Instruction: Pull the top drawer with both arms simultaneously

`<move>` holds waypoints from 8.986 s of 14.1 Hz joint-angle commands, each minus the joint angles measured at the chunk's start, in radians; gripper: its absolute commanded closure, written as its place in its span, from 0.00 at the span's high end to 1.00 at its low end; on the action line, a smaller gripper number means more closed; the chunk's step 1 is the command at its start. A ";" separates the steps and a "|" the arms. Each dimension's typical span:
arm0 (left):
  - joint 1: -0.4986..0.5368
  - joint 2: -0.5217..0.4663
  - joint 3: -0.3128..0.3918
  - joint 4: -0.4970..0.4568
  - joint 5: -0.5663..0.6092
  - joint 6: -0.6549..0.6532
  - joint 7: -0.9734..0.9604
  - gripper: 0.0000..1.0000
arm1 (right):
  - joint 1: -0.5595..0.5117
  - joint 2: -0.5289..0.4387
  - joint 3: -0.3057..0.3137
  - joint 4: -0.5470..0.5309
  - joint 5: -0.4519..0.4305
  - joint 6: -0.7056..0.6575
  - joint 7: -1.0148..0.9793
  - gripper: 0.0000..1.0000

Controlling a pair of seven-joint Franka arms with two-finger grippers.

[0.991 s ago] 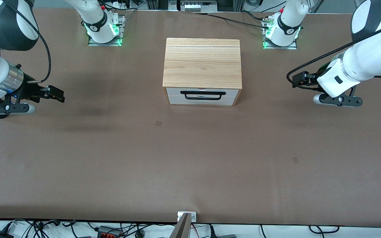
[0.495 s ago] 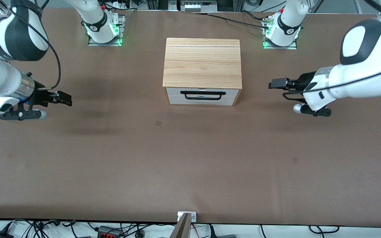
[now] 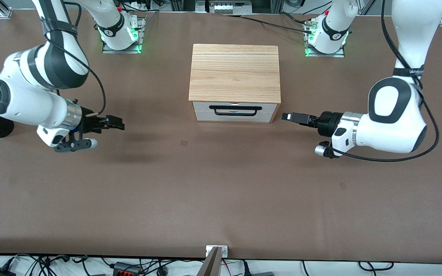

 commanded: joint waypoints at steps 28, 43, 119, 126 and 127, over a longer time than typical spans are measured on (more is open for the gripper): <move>-0.008 0.138 -0.077 -0.455 -0.649 0.078 0.999 0.38 | 0.163 0.415 0.099 -0.152 1.374 -0.177 -0.955 1.00; -0.008 0.140 -0.077 -0.449 -0.649 0.067 1.001 0.03 | 0.231 0.415 0.102 -0.174 1.482 -0.168 -1.015 0.36; 0.105 0.043 -0.077 0.382 0.734 -0.297 -0.168 1.00 | 0.126 0.401 -0.265 0.599 0.419 -0.484 0.011 1.00; 0.073 -0.037 -0.079 0.472 1.026 -0.290 -0.242 1.00 | 0.148 0.278 -0.282 0.637 -0.055 -0.528 0.197 1.00; 0.079 -0.035 -0.065 0.464 1.014 -0.272 -0.266 1.00 | 0.149 0.266 -0.280 0.659 -0.121 -0.524 0.160 1.00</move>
